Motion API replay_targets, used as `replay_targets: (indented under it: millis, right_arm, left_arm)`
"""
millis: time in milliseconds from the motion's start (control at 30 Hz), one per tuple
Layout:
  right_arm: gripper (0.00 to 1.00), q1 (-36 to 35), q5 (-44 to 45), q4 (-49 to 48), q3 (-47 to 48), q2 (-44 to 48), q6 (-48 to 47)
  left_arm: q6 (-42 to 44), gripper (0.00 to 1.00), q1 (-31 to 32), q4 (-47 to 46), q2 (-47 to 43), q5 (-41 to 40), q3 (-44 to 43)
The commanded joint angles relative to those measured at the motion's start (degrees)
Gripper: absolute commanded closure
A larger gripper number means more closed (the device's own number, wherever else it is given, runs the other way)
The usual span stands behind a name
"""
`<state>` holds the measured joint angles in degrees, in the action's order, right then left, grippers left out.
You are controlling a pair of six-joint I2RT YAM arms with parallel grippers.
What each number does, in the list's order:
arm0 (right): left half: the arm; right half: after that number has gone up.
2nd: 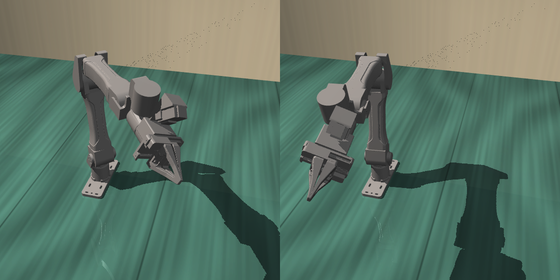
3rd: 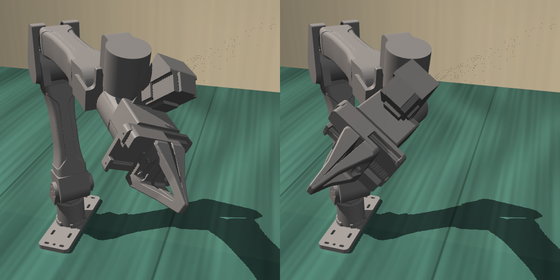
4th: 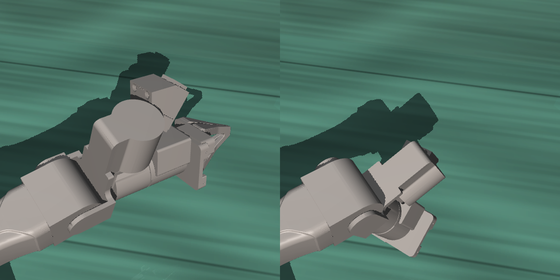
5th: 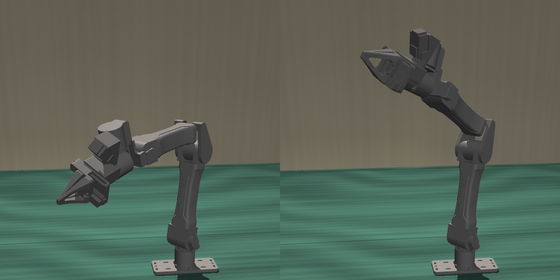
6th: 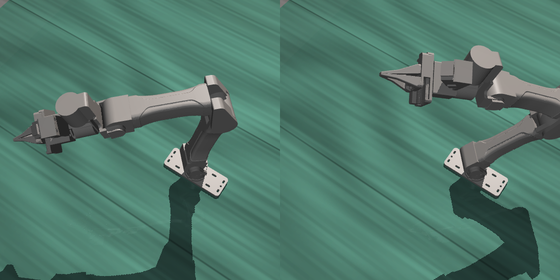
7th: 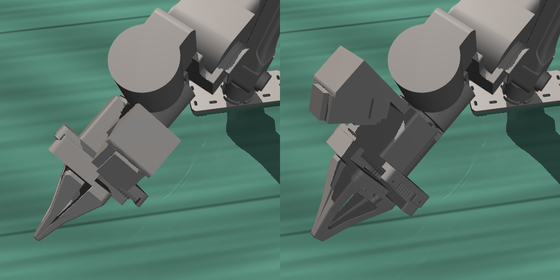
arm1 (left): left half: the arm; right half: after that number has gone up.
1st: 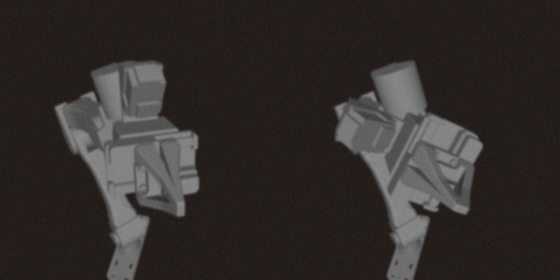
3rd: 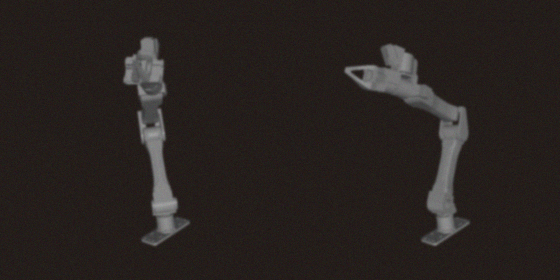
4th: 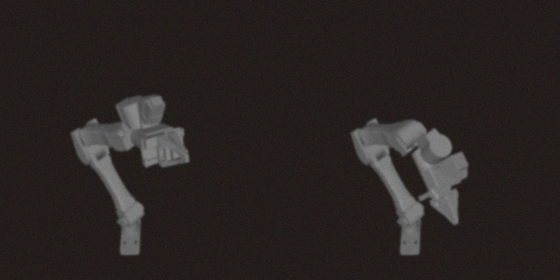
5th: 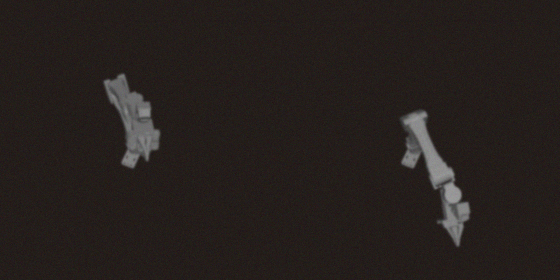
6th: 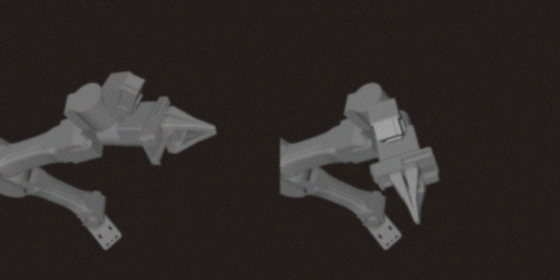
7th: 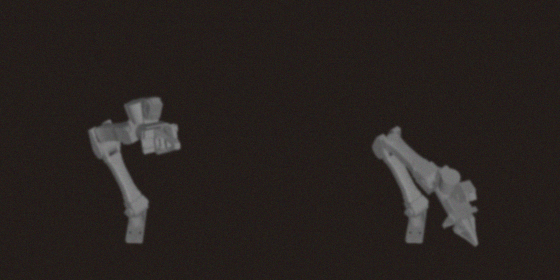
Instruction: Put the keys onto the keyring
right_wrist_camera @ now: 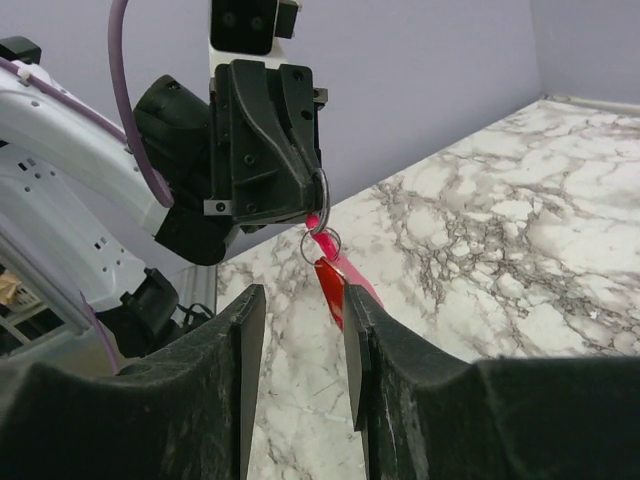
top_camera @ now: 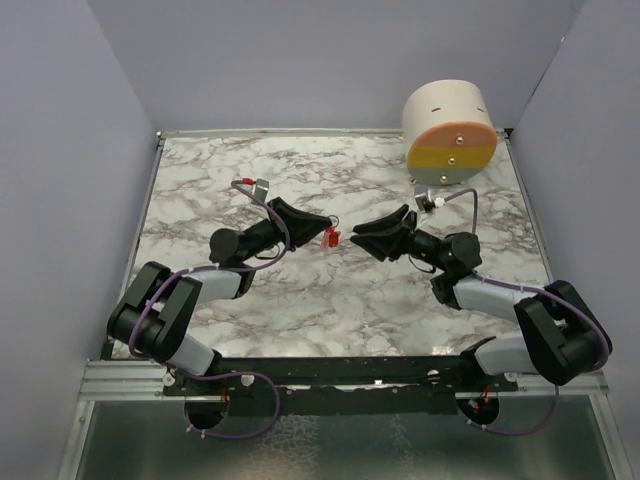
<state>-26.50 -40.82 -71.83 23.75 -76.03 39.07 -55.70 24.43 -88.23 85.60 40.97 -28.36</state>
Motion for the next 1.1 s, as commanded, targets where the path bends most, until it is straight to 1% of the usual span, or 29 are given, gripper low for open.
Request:
replay_targets:
  millis: [0, 100, 200, 433, 700, 1067]
  right_arm:
    - [0.64, 0.2, -0.3, -6.2, 0.9, -2.9, 5.7]
    - [0.65, 0.2, 0.7, -7.4, 1.0, -4.3, 7.8]
    - [0.68, 0.2, 1.4, -8.2, 0.9, -5.0, 9.0]
    - [0.71, 0.2, 2.4, -6.0, 1.3, -5.2, 8.2]
    - [0.72, 0.2, 2.2, -5.4, 1.8, -6.0, 8.1]
    - [0.80, 0.2, 2.0, -6.6, 1.7, -6.8, 8.4]
  left_arm:
    - [-2.5, 1.00, 1.3, -12.9, 1.7, 2.1, -1.2]
    - [-2.6, 1.00, 2.0, -12.9, 2.7, 1.9, -1.6]
    - [-2.7, 1.00, 2.8, -12.9, 3.7, 1.9, -1.9]
    - [-2.5, 1.00, 3.6, -12.9, 5.0, 1.9, -2.8]
    - [-2.4, 1.00, 4.6, -12.9, 5.9, 1.8, -3.5]
    - [-2.0, 1.00, 5.1, -12.9, 6.4, 2.1, -3.8]
